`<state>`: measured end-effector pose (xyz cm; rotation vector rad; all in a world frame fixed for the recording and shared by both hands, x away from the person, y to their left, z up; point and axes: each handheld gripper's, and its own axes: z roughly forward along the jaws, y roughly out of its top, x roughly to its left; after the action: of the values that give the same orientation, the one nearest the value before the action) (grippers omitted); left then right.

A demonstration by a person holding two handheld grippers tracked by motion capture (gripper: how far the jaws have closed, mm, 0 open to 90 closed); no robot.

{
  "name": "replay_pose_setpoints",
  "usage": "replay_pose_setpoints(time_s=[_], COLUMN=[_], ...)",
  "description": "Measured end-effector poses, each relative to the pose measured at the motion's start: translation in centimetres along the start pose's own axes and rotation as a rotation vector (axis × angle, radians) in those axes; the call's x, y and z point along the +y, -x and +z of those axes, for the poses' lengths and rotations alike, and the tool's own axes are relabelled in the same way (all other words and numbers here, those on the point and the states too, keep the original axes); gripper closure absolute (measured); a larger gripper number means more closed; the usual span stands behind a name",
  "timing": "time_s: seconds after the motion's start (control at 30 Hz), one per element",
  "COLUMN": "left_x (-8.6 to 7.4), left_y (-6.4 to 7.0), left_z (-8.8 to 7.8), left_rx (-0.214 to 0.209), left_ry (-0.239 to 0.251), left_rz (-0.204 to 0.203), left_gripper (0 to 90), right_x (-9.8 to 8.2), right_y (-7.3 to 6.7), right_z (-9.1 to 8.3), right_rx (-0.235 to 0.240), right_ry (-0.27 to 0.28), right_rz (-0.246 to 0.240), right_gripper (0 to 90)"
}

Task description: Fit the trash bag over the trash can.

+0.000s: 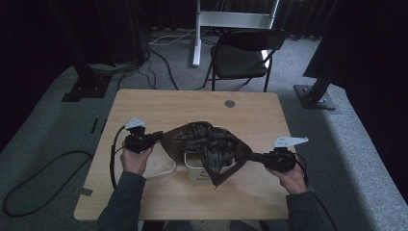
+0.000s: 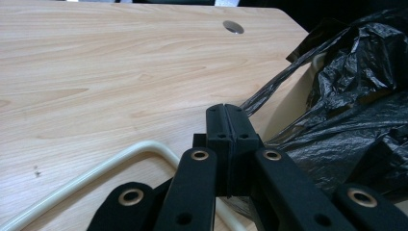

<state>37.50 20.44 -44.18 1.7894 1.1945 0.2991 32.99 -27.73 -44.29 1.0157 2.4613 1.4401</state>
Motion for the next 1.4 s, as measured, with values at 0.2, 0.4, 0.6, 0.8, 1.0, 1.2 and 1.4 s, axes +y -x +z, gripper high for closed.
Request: replay_pose_setpoints(time_s=[0.2,0.4,0.6,0.8,1.0,1.2,1.4], left_x=[-0.3,0.0,0.9,1.2,1.6,1.9,2.0], left_y=[-0.4,0.4,1.5,2.4,4.2,5.3,6.6], left_z=[-0.4,-0.8,-1.7,-2.1,-1.9,-1.1,-0.3], left_rx=[0.002,-0.026,-0.035,-0.05,-0.095,-0.137,-0.192], left_ry=[0.005,0.033,0.067,0.08,0.076,0.057,0.034], left_rz=[-0.012,0.013,0.048,0.075,0.126,0.152,0.203], left_gripper=[90.0,79.1,71.2,68.7,67.3,65.9,65.6], right_x=[-0.5,-0.3,0.7,1.4,1.9,2.4,2.9], right_y=[0.5,0.4,-0.2,-0.5,-0.8,-1.2,-1.7], right_z=[-0.4,-0.7,-1.0,-1.1,-0.7,-0.3,0.0], right_rx=[-0.015,-0.004,-0.009,-0.008,-0.002,0.007,0.014], right_ry=[-0.003,0.01,0.039,0.059,0.07,0.073,0.083], right_rz=[0.015,0.01,-0.004,-0.01,-0.011,-0.019,-0.031], right_gripper=[90.0,78.5,63.2,61.7,61.3,61.4,61.9])
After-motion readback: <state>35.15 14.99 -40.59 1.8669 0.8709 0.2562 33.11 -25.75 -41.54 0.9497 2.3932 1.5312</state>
